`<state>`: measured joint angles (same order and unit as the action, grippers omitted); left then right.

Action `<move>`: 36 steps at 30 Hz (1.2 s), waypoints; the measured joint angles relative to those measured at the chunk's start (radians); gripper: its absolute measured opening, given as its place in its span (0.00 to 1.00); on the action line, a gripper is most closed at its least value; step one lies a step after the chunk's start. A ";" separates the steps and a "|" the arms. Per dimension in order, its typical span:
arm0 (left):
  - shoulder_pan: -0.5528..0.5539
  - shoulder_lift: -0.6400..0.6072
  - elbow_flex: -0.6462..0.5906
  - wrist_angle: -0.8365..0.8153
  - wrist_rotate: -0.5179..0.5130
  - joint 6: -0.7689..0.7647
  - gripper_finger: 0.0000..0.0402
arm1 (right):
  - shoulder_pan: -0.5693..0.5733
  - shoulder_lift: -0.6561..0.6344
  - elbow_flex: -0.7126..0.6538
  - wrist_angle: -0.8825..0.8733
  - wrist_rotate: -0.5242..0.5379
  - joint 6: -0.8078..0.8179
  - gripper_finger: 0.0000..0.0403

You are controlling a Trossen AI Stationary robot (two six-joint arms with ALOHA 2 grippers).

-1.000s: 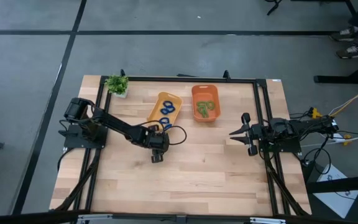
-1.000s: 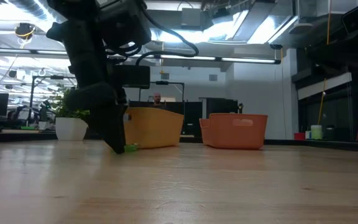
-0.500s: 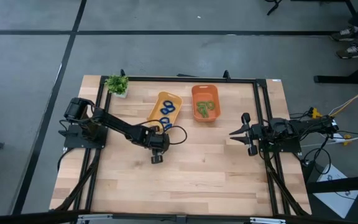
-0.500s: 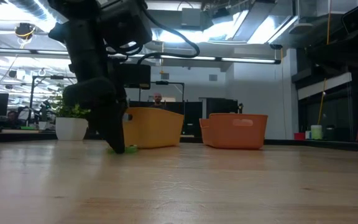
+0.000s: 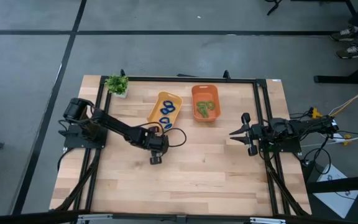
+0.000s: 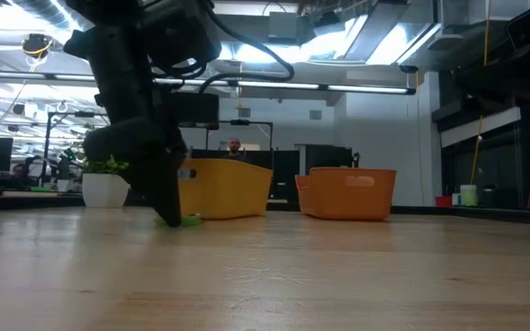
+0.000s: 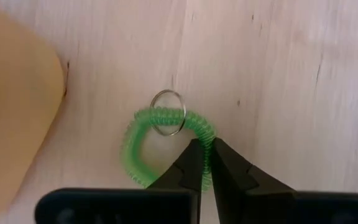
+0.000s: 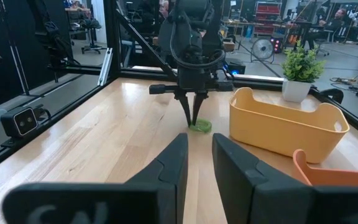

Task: Sort items
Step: Put the green keychain into the orange bin

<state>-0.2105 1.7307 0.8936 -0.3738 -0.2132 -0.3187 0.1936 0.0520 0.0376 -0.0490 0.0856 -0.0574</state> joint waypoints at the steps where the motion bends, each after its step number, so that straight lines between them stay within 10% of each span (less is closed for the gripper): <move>1: -0.003 -0.005 0.000 -0.007 0.002 0.000 0.03 | 0.000 0.000 0.000 0.000 0.000 0.000 0.19; 36: -0.138 -0.507 0.020 0.025 -0.267 0.095 0.03 | 0.000 0.000 0.000 0.000 0.000 0.000 0.19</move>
<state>-0.3485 1.2237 0.9138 -0.3490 -0.4801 -0.2241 0.1937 0.0517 0.0376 -0.0490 0.0856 -0.0574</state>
